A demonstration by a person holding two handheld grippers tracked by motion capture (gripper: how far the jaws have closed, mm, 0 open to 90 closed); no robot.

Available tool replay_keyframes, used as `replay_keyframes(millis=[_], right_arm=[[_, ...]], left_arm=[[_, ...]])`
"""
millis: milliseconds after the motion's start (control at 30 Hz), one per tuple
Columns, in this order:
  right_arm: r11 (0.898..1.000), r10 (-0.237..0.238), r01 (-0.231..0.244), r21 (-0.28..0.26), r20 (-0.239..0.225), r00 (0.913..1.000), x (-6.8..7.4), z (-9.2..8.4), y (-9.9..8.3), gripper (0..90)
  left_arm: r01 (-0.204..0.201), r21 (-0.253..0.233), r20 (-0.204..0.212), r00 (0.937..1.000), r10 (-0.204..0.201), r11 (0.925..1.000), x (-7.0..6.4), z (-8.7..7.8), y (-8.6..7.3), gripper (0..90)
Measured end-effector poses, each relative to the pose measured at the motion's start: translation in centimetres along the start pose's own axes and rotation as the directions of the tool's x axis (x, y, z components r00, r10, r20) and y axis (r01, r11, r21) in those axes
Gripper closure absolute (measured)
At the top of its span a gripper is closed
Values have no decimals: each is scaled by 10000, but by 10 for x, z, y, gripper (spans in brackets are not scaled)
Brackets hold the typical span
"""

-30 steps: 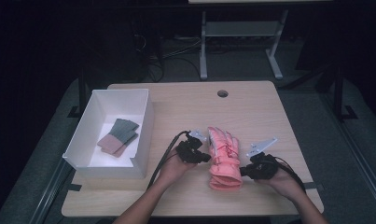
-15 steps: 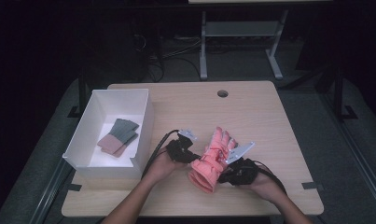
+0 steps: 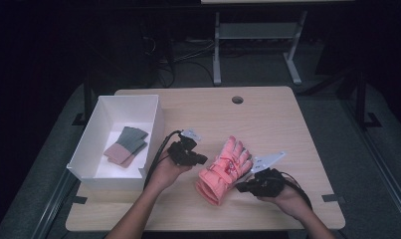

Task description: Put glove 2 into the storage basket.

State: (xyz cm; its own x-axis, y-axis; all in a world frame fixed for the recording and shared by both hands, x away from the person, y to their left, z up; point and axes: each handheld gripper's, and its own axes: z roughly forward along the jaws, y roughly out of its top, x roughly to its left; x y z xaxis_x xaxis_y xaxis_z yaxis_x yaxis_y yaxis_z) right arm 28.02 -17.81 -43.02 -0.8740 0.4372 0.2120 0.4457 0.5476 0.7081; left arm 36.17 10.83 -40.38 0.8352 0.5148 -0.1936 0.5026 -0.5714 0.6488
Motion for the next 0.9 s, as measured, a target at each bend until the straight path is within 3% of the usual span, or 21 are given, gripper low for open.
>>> replay_keyframes(millis=[100,233,300,400,500,633,900], right_arm=[[9992,225,-214,-344,307,9993,-5,-12,-2,900],[9972,349,-310,-684,555,9978,-10,-20,-2,900],[9964,412,-360,-766,662,9970,-10,-21,-2,900],[9957,462,-399,-831,751,9961,-11,-23,-2,900],[9955,482,-414,-849,797,9957,-11,-24,-2,900],[9952,570,-494,-849,896,9943,-13,-26,-3,900],[9951,609,-530,-840,950,9936,-16,-26,-5,900]], left_arm=[[107,-337,102,9999,-103,9994,-4,-9,8,757],[-92,-575,466,9988,119,9983,-9,-13,19,574],[-146,-516,776,9968,186,9986,-11,-10,25,467],[-383,-336,910,9950,412,9987,-15,-3,32,329],[-352,-77,1149,9927,358,9994,-16,8,37,214],[-336,116,1316,9908,318,9994,-15,22,40,158],[-343,816,1506,9884,217,9961,-18,51,36,142]])
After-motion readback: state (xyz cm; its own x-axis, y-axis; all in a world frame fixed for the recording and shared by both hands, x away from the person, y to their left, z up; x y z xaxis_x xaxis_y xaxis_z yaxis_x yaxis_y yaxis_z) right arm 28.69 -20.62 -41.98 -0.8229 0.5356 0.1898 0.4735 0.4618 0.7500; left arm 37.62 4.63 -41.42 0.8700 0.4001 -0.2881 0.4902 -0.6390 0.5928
